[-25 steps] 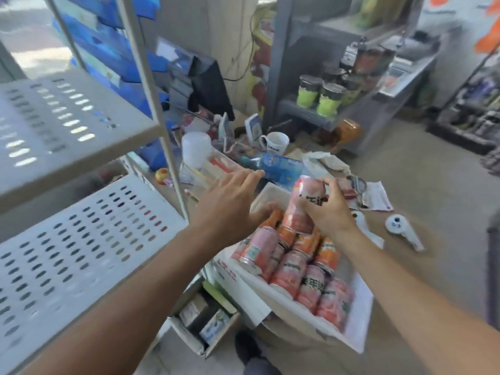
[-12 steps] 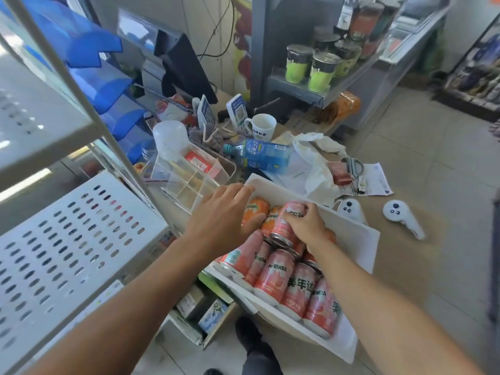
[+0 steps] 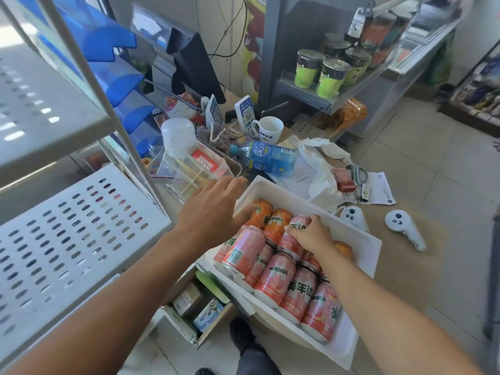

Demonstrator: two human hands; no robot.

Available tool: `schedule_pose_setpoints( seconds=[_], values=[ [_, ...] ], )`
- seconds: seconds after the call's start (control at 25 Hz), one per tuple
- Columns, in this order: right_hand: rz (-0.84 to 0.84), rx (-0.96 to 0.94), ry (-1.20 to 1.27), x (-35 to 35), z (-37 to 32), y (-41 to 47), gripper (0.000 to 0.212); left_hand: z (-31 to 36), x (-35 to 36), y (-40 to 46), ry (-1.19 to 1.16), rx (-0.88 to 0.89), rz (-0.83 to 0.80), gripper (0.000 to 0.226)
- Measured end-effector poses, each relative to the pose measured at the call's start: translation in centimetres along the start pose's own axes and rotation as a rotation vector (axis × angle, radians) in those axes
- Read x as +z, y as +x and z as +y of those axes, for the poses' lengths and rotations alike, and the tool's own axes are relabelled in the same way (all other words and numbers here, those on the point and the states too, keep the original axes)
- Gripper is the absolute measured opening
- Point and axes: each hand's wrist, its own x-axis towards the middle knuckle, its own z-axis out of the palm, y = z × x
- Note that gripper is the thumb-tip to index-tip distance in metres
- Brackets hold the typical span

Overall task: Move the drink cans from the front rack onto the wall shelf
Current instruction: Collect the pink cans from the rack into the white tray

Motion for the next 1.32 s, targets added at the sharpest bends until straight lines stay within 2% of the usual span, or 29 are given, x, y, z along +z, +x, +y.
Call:
schedule_pose_setpoints(
  seconds=[0.32, 0.44, 0.6, 0.76, 0.88, 1.08, 1.32],
  values=[
    [0.058, -0.079, -0.243, -0.5, -1.7, -3.1, 0.067, -1.1, -1.0, -2.0, 0.020, -0.025, 0.037, 0.054],
    [0.075, -0.311, -0.220, -0.9, -5.3, -5.3, 0.057, -2.1, -1.9, -2.7, 0.038, -0.092, 0.041, 0.056],
    [0.033, -0.674, -0.117, -1.3, -11.9, -9.8, 0.055, -3.8, -4.8, -4.5, 0.058, -0.200, 0.095, 0.054],
    [0.093, -1.056, -0.068, -2.2, -18.7, -15.4, 0.055, -6.5, -9.3, -7.6, 0.078, -0.329, 0.222, 0.047],
    [0.107, -1.275, -0.036, -2.4, -23.5, -19.2, 0.055, -8.7, -12.7, -10.6, 0.088, -0.445, 0.332, 0.041],
    [0.053, -1.541, 0.011, -1.2, -31.9, -25.0, 0.051, -11.7, -17.5, -16.0, 0.123, -0.663, 0.496, 0.041],
    [-0.099, -1.725, 0.054, 3.3, -42.0, -30.1, 0.054, -14.4, -20.8, -20.3, 0.139, -0.845, 0.635, 0.039]
  ],
)
